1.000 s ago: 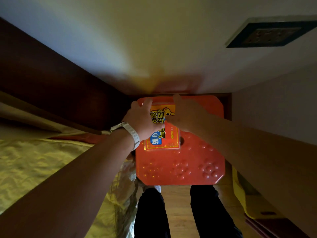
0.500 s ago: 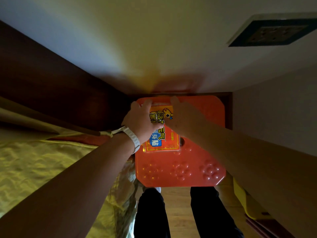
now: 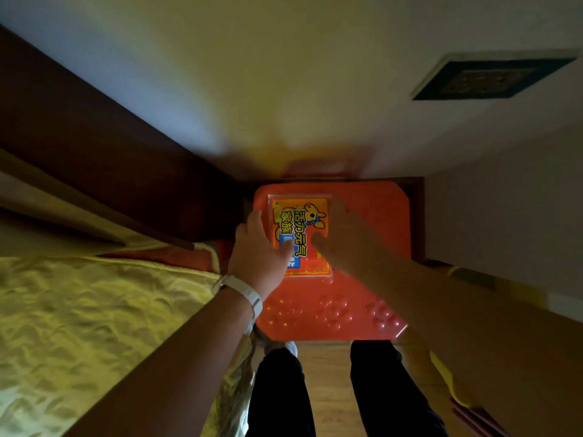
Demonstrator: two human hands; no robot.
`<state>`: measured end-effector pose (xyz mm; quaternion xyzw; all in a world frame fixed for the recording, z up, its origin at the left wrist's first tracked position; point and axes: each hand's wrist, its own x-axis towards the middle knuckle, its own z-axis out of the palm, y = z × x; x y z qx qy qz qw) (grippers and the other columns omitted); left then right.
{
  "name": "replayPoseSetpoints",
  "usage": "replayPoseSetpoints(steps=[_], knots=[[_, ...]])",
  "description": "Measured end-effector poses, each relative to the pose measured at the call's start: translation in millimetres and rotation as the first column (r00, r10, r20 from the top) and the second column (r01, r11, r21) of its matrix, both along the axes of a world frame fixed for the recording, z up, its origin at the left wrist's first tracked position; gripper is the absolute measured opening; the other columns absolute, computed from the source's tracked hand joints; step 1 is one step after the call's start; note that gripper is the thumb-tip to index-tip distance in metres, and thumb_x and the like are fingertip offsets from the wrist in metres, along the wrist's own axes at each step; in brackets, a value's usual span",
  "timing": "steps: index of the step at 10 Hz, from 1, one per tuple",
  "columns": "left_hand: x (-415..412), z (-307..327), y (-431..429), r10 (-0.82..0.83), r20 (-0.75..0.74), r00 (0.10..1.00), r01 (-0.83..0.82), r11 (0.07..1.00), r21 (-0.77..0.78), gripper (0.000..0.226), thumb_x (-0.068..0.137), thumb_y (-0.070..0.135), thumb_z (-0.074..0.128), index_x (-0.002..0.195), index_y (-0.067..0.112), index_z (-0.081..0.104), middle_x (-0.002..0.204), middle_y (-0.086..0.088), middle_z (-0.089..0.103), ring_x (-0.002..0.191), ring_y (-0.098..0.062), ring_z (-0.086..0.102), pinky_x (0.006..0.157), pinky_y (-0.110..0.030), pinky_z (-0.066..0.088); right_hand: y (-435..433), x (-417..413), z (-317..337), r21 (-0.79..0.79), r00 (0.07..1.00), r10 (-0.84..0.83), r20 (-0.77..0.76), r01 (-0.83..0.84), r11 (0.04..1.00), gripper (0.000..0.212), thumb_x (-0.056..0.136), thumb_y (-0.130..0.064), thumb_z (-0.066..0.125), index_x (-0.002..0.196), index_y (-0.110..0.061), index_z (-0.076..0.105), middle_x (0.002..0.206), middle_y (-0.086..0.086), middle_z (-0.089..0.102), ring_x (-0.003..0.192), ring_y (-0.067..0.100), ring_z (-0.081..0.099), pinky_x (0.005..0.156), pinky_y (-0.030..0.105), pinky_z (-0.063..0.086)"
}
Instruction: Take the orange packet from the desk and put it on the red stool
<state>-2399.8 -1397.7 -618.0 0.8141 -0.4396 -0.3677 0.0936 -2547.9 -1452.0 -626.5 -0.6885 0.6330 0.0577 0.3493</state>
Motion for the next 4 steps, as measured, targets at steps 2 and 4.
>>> replayPoseSetpoints(steps=[2, 4], knots=[[-8, -8, 12, 0.066, -0.077, 0.995, -0.063, 0.997, 0.034, 0.064, 0.081, 0.028, 0.070, 0.137, 0.012, 0.044, 0.125, -0.015, 0.054, 0.111, -0.031, 0.056, 0.092, -0.034, 0.043, 18, 10, -6, 0.043, 0.995, -0.097, 0.013, 0.097, 0.994, 0.055, 0.082, -0.017, 0.064, 0.125, 0.000, 0.035, 0.115, 0.021, 0.052, 0.101, 0.039, 0.055, 0.065, 0.029, 0.027], [4, -4, 19, 0.055, -0.054, 0.997, -0.054, 0.998, 0.011, 0.062, 0.079, 0.031, 0.067, 0.134, 0.014, 0.045, 0.124, -0.013, 0.056, 0.107, -0.031, 0.057, 0.093, -0.039, 0.047, 21, 3, 4, 0.030, 0.992, -0.127, -0.006, 0.127, 0.991, 0.041, 0.085, -0.022, 0.061, 0.115, -0.003, 0.040, 0.113, 0.020, 0.053, 0.100, 0.038, 0.056, 0.066, 0.031, 0.030]])
